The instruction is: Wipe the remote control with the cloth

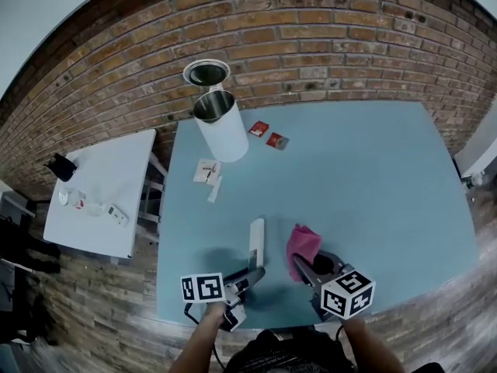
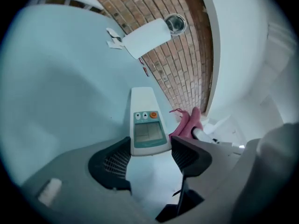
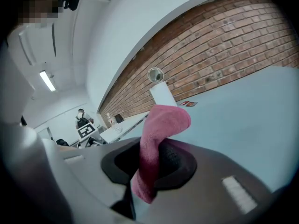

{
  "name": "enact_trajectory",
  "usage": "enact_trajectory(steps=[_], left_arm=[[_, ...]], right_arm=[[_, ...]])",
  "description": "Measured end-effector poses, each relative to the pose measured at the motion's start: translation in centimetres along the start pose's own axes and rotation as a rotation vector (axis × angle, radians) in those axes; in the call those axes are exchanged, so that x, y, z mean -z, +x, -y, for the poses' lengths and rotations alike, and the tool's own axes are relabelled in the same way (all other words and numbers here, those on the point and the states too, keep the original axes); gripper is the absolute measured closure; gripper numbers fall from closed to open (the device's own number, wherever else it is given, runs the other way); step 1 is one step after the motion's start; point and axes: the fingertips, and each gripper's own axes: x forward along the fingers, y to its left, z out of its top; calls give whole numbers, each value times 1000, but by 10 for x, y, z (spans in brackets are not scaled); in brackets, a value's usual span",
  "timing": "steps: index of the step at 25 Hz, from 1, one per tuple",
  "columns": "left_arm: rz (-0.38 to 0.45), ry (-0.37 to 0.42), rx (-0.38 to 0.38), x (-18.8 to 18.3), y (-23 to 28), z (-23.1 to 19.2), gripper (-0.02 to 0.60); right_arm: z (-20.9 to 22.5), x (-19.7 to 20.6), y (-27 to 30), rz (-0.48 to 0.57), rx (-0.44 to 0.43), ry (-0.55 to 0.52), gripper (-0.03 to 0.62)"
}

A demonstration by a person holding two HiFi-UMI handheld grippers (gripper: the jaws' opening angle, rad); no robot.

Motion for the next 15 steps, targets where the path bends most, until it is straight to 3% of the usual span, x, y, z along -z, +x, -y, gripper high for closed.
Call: enact_trajectory(steps=[8, 15], left_arm=[[-126, 436, -427, 5, 1, -14, 313], [-223, 697, -670, 6, 5, -19, 310]], right_arm=[[17, -4, -4, 11, 23, 11, 519], [22, 2, -3, -13, -7, 10, 517]])
